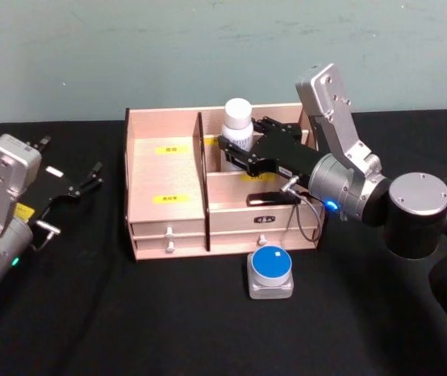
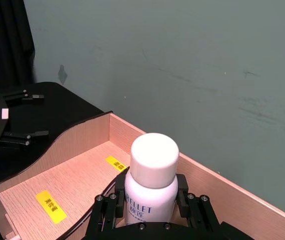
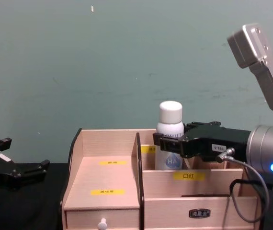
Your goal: Pick up the facial cleanser and watermelon frost from the table and place them into the tiered storage box.
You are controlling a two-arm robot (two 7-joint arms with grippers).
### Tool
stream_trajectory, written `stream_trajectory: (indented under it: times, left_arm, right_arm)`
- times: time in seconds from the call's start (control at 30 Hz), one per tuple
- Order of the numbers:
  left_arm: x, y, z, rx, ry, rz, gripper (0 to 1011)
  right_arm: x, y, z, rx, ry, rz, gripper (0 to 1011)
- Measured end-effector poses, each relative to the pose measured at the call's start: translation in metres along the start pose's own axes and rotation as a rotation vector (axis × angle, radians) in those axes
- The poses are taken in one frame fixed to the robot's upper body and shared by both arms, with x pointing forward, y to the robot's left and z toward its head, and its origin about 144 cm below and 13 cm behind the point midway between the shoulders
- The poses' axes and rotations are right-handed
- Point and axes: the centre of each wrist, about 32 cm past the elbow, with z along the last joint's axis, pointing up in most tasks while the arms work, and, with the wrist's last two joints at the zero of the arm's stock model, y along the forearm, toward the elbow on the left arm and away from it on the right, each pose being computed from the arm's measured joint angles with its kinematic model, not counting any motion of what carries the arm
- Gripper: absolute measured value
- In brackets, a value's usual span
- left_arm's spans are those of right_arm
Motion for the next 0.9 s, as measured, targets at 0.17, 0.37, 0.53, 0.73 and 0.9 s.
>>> stream_trajectory:
  times: [0.17, 0.37, 0.53, 0.73, 0.9]
  left_arm:
    - [0.0, 0.0, 0.0, 0.0, 0.0, 0.0, 1010]
    - [0.0, 0.0, 0.0, 0.0, 0.0, 0.0, 1010]
    - [0.0, 0.0, 0.0, 0.0, 0.0, 0.0, 1010]
    - [0.0, 0.0, 0.0, 0.0, 0.0, 0.0, 1010]
    - [0.0, 0.0, 0.0, 0.0, 0.0, 0.0, 1010]
  right_arm:
    - [0.0, 0.0, 0.0, 0.002, 0.0, 0.0, 609]
    - [0.0, 0.0, 0.001, 0.005, 0.0, 0.0, 780]
    - [0.0, -0.001, 0.001, 0.009, 0.0, -0.001, 918]
    - [-0.002, -0.009, 0.008, 0.018, -0.008, -0.004, 1002]
    - [-0.007, -0.026, 0.024, 0.018, -0.026, 0.0, 1002]
